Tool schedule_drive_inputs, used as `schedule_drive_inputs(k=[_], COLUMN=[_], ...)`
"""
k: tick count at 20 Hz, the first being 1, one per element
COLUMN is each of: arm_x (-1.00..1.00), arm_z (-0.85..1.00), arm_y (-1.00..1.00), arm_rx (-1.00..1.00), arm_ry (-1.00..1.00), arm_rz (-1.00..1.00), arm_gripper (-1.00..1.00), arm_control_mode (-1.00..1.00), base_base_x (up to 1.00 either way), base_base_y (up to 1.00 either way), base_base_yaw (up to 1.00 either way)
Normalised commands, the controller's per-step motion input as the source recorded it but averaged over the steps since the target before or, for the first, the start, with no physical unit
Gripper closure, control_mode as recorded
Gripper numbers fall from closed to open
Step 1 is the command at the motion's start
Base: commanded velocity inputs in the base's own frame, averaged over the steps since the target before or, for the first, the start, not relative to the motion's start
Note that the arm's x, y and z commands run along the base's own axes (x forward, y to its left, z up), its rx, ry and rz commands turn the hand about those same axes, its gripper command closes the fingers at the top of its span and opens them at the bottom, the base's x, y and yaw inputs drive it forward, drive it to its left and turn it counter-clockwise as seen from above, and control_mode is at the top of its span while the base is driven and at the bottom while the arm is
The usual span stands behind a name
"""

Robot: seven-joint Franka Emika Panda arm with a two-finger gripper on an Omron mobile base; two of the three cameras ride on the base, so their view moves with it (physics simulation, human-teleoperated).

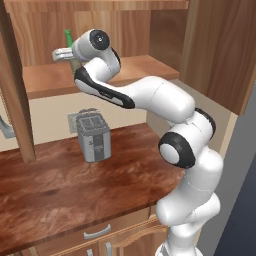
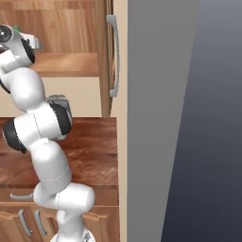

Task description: Get the candle and the beer from the cabinet and move them to the dining counter.

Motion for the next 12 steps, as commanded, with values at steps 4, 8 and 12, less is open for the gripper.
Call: schedule_drive_inputs(k=[4, 8, 12], arm_x=[-0.1, 0.0, -0.04], arm_z=[0.03, 0.0, -0.01], arm_y=[0.16, 0.18, 0.06], arm_rx=[0.0, 0.0, 0.0], arm_ry=[0.0, 0.0, 0.0], arm_rz=[0.0, 0.0, 0.0], arm_gripper=[1.0, 1.0, 1.0], arm_control_mode=[-1.0, -1.0, -1.0], base_base_x=[0.0, 0.0, 0.0], base_base_y=[0.0, 0.0, 0.0], base_base_yaw=[0.0, 0.0, 0.0])
